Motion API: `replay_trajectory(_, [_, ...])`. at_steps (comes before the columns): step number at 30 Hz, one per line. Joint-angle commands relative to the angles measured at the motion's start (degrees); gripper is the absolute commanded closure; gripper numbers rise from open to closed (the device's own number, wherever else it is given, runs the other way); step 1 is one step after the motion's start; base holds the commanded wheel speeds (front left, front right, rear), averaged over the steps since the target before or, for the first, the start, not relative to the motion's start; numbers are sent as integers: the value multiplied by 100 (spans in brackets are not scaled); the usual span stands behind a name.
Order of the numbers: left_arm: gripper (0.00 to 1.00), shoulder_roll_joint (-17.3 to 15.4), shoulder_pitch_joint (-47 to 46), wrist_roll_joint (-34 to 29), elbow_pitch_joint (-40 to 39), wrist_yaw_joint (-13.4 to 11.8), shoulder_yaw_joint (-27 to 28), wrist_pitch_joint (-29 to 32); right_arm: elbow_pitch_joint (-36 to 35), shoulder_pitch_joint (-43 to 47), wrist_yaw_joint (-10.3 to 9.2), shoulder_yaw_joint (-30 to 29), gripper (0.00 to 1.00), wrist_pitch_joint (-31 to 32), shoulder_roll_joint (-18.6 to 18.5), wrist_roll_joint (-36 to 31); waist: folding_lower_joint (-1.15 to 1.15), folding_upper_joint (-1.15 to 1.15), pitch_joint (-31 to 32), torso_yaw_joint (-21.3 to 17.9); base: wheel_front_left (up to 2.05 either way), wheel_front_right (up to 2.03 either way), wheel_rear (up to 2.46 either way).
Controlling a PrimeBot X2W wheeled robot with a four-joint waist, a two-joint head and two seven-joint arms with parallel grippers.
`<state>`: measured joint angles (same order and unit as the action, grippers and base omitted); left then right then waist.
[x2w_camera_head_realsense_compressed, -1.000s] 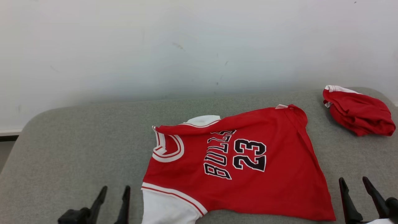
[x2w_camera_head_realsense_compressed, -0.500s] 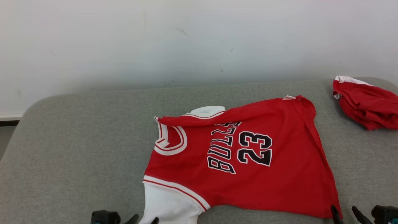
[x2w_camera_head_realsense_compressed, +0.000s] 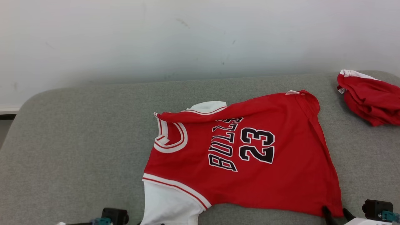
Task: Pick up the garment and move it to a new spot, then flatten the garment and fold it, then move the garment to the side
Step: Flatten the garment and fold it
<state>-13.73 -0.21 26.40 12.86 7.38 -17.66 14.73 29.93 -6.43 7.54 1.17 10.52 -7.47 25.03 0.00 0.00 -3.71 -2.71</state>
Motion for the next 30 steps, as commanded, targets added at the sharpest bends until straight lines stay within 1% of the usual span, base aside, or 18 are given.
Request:
replay_trajectory(1, [0, -29, -106, 64, 103, 9, -6, 2, 149, -43, -5, 144, 0, 62, 52, 120, 0, 0, -16, -12, 0, 0, 0])
replay_trajectory(3, [0, -27, -160, 68, 182, 10, -20, -29, 214, -84, -5, 227, 0, 42, 46, 163, 0, 0, -24, -16, 0, 0, 0])
replay_trajectory(4, [0, -17, -202, 77, 204, 10, -32, -69, 243, -96, -1, 282, 5, 43, 54, 189, 0, 0, -27, -15, 0, 0, 0])
replay_trajectory(5, [0, -6, -233, 95, 233, 9, -45, -74, 278, -101, 2, 332, 26, 51, 51, 224, 0, 0, -29, -15, 0, 0, 0])
replay_trajectory(6, [0, 8, -248, 138, 267, 2, -80, -47, 318, -105, 5, 389, 54, 80, 54, 275, 0, 0, -30, -15, 0, 0, 0])
replay_trajectory(7, [0, 14, -260, 176, 292, 3, -121, -5, 349, -111, 9, 437, 67, 98, 55, 327, 0, 0, -31, -15, 0, 0, 0])
replay_trajectory(8, [0, 14, -260, 176, 292, 3, -121, -5, 349, -111, 9, 437, 67, 98, 55, 327, 0, 0, -31, -15, 0, 0, 0])
replay_trajectory(9, [11, 7, -275, 193, 310, 4, -152, 7, 374, -122, 9, 479, 87, 88, 47, 374, 0, 0, -30, -16, 0, 0, 0])
replay_trajectory(10, [38, -6, -282, 206, 320, 5, -180, 9, 393, -131, 9, 511, 100, 58, 39, 437, 0, 0, -30, -19, 0, 0, 0])
replay_trajectory(11, [66, -18, -279, 219, 333, 5, -210, 5, 422, -135, 9, 540, 100, 55, 28, 498, 0, 0, -27, -21, 0, 0, 0])
replay_trajectory(12, [100, -33, -280, 246, 338, 6, -242, -4, 446, -132, 6, 569, 100, 44, 1, 527, 0, 0, -23, -19, 0, 0, 0])
replay_trajectory(19, [100, -132, -270, 370, 218, 4, -245, -246, 294, -162, -2, 680, 100, -396, -186, 869, 0, 0, 38, 6, 0, 0, 0])
replay_trajectory(22, [100, -190, -311, 307, 104, -9, -204, -425, 138, -201, -5, 702, 100, -644, -290, 1021, 0, 0, 67, 16, 0, 0, 0])
replay_trajectory(27, [100, -141, -461, 262, -160, -7, -183, -763, -215, -318, -5, 752, 100, -1047, -349, 1540, 0, 0, 78, 47, 0, 0, 0])
replay_trajectory(30, [100, -205, -642, 182, -234, -12, -154, -858, -517, -473, -5, 844, 100, -1214, -441, 1825, 0, 0, 22, 55, 0, 0, 0])
